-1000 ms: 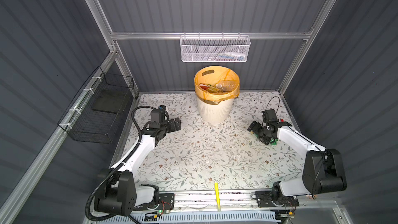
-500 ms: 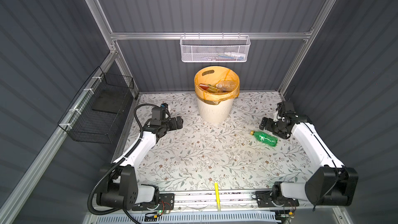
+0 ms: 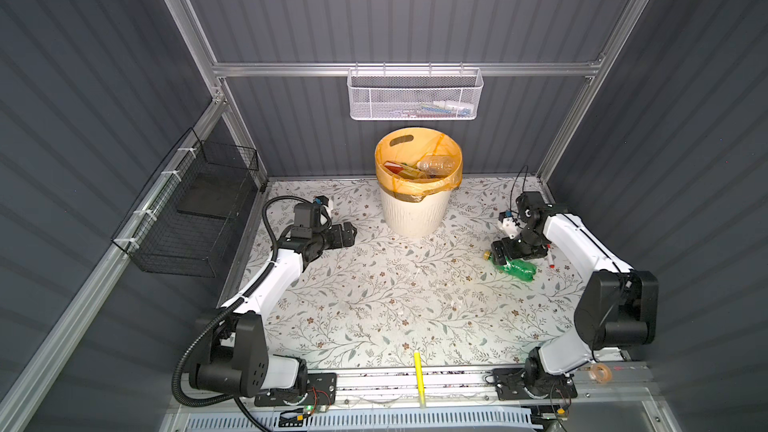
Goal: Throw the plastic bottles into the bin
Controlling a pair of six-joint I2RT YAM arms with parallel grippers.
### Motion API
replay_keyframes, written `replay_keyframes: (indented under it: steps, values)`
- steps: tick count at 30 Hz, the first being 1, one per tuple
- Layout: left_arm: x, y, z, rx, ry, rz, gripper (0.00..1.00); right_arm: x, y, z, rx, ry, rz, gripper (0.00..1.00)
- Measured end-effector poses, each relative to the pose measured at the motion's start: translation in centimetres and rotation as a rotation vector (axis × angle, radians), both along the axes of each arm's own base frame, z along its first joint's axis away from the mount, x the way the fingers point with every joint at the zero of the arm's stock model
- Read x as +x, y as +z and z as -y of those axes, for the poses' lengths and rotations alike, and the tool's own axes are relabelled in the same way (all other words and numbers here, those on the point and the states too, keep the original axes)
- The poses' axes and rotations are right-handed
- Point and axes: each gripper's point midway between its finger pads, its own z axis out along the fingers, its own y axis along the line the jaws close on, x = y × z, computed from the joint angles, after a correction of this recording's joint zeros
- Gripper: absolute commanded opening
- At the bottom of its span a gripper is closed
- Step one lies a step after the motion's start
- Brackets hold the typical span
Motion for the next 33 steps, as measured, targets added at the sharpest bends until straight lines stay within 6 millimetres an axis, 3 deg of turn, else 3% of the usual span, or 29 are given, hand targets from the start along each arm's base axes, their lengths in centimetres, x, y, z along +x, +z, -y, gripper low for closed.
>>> replay_keyframes:
  steps: [4, 8, 18, 26, 33]
  values:
    - [0.0, 0.0, 0.1, -0.002, -0.003, 0.000, 0.96, 0.5, -2.7, 1.7, -0.052, 0.026, -0.060, 0.99]
    - [-0.1, 0.0, 0.0, 0.001, -0.006, 0.000, 0.96, 1.6, -3.7, 2.8, -0.096, 0.049, -0.051, 0.97]
    - [-0.1, 0.0, 0.0, 0.001, -0.006, 0.000, 0.96, 2.8, -6.2, 3.2, -0.116, 0.063, -0.051, 0.87]
    - [-0.1, -0.1, 0.0, 0.001, -0.005, -0.001, 0.96, 3.4, -6.3, 3.0, -0.100, -0.007, -0.026, 0.58]
    - [-0.6, -1.2, 0.0, 0.001, -0.002, -0.022, 0.96, 3.2, -5.7, 2.7, -0.047, -0.157, -0.001, 0.52]
